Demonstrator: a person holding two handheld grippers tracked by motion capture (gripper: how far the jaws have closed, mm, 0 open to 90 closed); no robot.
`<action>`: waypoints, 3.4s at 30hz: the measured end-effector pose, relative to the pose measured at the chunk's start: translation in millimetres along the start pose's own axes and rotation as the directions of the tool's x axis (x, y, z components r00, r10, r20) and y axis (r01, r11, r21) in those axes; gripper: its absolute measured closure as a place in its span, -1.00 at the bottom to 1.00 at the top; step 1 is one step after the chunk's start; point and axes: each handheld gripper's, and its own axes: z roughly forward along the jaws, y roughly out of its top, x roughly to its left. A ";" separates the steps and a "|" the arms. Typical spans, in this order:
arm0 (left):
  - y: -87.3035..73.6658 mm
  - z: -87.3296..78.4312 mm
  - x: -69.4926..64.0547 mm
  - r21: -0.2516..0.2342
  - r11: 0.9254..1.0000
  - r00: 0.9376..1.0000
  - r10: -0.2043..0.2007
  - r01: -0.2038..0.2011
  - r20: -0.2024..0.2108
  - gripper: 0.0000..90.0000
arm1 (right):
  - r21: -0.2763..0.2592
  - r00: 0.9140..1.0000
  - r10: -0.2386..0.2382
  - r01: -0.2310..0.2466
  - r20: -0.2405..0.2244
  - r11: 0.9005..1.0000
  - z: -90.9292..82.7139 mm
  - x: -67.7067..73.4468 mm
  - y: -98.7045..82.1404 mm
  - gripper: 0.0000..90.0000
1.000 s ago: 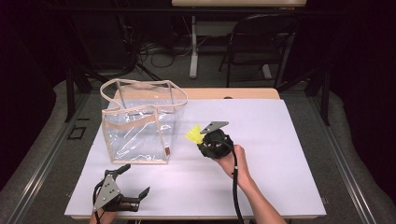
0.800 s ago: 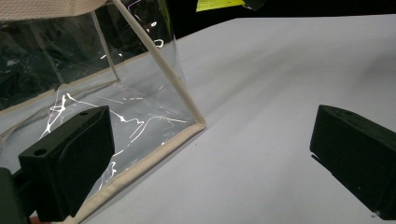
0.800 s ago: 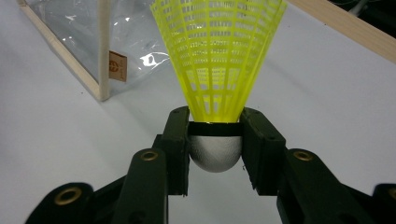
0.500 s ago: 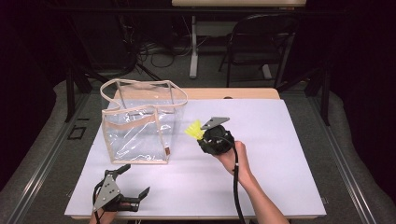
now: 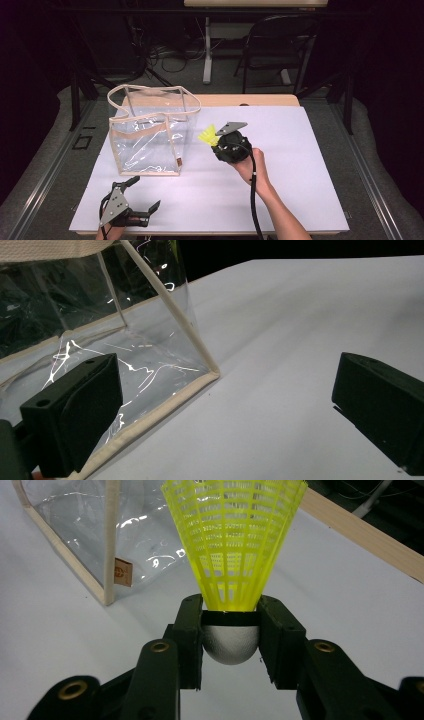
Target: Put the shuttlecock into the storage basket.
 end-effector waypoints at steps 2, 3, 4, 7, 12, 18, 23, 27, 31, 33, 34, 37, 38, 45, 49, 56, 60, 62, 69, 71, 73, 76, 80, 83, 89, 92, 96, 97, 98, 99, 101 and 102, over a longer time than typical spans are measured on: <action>0.1 -0.1 -0.1 -0.001 1.000 1.000 0.000 0.000 0.001 -1.00 | -0.001 1.000 0.000 0.000 0.001 1.000 -1.2 -0.5 1.5 0.43; 0.0 0.0 0.0 0.000 1.000 1.000 0.001 -0.001 0.001 -1.00 | -0.002 1.000 0.001 -0.001 0.002 1.000 -1.6 -0.8 2.2 0.43; 0.0 0.0 -0.1 0.000 1.000 1.000 0.000 0.000 -0.001 -1.00 | -0.004 1.000 0.001 -0.001 0.002 1.000 -1.9 -1.0 2.8 0.43; 0.0 -0.2 0.1 0.000 1.000 1.000 0.001 -0.001 0.001 -1.00 | -0.008 1.000 -0.003 0.003 0.004 1.000 -2.5 -1.8 4.3 0.43; 0.1 -0.2 0.1 0.000 1.000 1.000 0.001 -0.001 0.002 -1.00 | -0.013 1.000 -0.003 0.003 0.008 1.000 -4.5 -2.9 6.9 0.43; 0.1 -0.2 -0.2 0.001 1.000 1.000 0.001 -0.001 0.002 -1.00 | -0.021 1.000 -0.005 0.005 0.013 1.000 -6.7 -4.1 9.5 0.43; 0.0 0.0 0.0 -0.001 1.000 1.000 0.000 0.000 0.002 -1.00 | -0.027 1.000 -0.007 0.007 0.016 1.000 -8.0 -5.4 12.2 0.43; 0.1 -0.2 -0.3 -0.003 1.000 1.000 0.000 0.000 0.006 -1.00 | -0.033 1.000 -0.009 0.010 0.021 0.999 -9.3 -5.9 14.5 0.43; 0.3 -0.2 -0.7 -0.006 1.000 1.000 0.002 -0.002 0.008 -1.00 | -0.038 1.000 -0.011 0.012 0.023 0.999 -10.7 -6.2 16.8 0.43; 0.2 -0.2 -0.6 -0.004 1.000 1.000 0.004 -0.004 0.008 -1.00 | -0.042 1.000 -0.010 0.010 0.023 0.999 -11.4 -6.2 17.8 0.43; 0.2 -0.1 -0.6 -0.005 1.000 1.000 0.003 -0.003 0.009 -1.00 | -0.044 1.000 -0.012 0.013 0.025 0.999 -11.7 -6.5 18.3 0.43; 0.2 -0.1 -0.7 -0.005 1.000 1.000 0.003 -0.003 0.009 -1.00 | -0.046 1.000 -0.010 0.011 0.027 0.999 -12.7 -6.8 19.6 0.43; 0.2 0.0 -0.9 -0.004 1.000 1.000 0.002 -0.002 0.008 -1.00 | -0.048 1.000 -0.010 0.011 0.028 0.999 -12.9 -6.9 20.0 0.43; 0.2 0.1 -0.9 -0.004 1.000 1.000 0.001 -0.001 0.008 -1.00 | -0.057 0.999 -0.017 0.019 0.033 0.998 -14.8 -7.7 24.4 0.43; 0.2 0.3 -1.0 -0.003 1.000 1.000 0.002 -0.002 0.009 -1.00 | -0.061 0.999 -0.018 0.020 0.037 0.998 -16.5 -7.7 27.3 0.43; 0.2 0.5 -1.0 -0.002 1.000 1.000 0.002 -0.002 0.008 -1.00 | -0.069 0.999 -0.022 0.025 0.043 0.997 -18.3 -7.3 32.0 0.43; 0.2 0.7 -1.0 0.002 1.000 1.000 0.003 -0.003 0.008 -1.00 | -0.073 0.999 -0.025 0.028 0.045 0.997 -19.0 -7.3 34.0 0.43; 0.1 0.8 -0.9 0.001 1.000 1.000 0.002 -0.002 0.009 -1.00 | -0.075 0.998 -0.028 0.031 0.048 0.997 -19.2 -7.6 35.1 0.43; 0.2 0.9 -1.0 0.000 1.000 1.000 0.002 -0.002 0.009 -1.00 | -0.078 0.998 -0.028 0.032 0.052 0.996 -20.5 -8.8 38.0 0.43; 0.1 0.9 -0.8 0.000 1.000 1.000 0.003 -0.003 0.010 -1.00 | -0.082 0.998 -0.025 0.029 0.056 0.996 -20.8 -9.0 38.6 0.43; 0.1 0.9 -0.8 0.002 1.000 1.000 0.004 -0.004 0.008 -1.00 | -0.083 0.998 -0.023 0.027 0.057 0.996 -21.5 -9.1 39.5 0.43; 0.1 0.8 -0.9 0.001 1.000 1.000 0.002 -0.002 0.008 -1.00 | -0.088 0.998 -0.024 0.029 0.058 0.996 -22.2 -9.6 40.8 0.43; 0.1 0.7 -0.9 0.001 1.000 1.000 0.002 -0.002 0.009 -1.00 | -0.095 0.998 -0.028 0.034 0.061 0.995 -23.9 -10.0 42.8 0.43; 0.2 0.6 -0.9 0.001 1.000 1.000 0.003 -0.003 0.007 -1.00 | -0.100 0.998 -0.022 0.028 0.063 0.995 -25.3 -9.7 44.2 0.43; 0.2 0.4 -1.0 0.000 1.000 1.000 0.003 -0.003 0.009 -1.00 | -0.107 0.997 -0.027 0.035 0.068 0.994 -28.7 -10.2 47.1 0.43; 0.2 0.6 -1.0 0.000 1.000 1.000 0.003 -0.003 0.009 -1.00 | -0.110 0.997 -0.030 0.038 0.069 0.993 -29.9 -10.3 48.2 0.43; 0.2 0.6 -1.3 -0.002 1.000 1.000 0.001 -0.001 0.009 -1.00 | -0.118 0.997 -0.028 0.036 0.071 0.992 -31.4 -10.7 50.2 0.43; 0.3 0.4 -1.0 0.001 1.000 1.000 0.004 -0.004 0.008 -1.00 | -0.118 0.997 -0.029 0.037 0.070 0.992 -31.5 -10.6 50.7 0.43; 0.2 0.5 -1.0 0.000 1.000 1.000 0.003 -0.003 0.008 -1.00 | -0.119 0.997 -0.029 0.038 0.072 0.992 -31.6 -10.5 51.2 0.43; 0.2 0.4 -1.0 0.001 1.000 1.000 0.004 -0.004 0.008 -1.00 | -0.122 0.997 -0.031 0.040 0.072 0.992 -31.6 -10.6 51.7 0.43; 0.2 0.6 -1.2 -0.002 1.000 1.000 0.001 -0.001 0.008 -1.00 | -0.125 0.997 -0.032 0.040 0.071 0.991 -32.1 -10.5 52.6 0.43; 0.2 0.6 -1.1 0.000 1.000 1.000 0.004 -0.004 0.008 -1.00 | -0.127 0.997 -0.031 0.039 0.070 0.991 -32.3 -10.5 53.2 0.43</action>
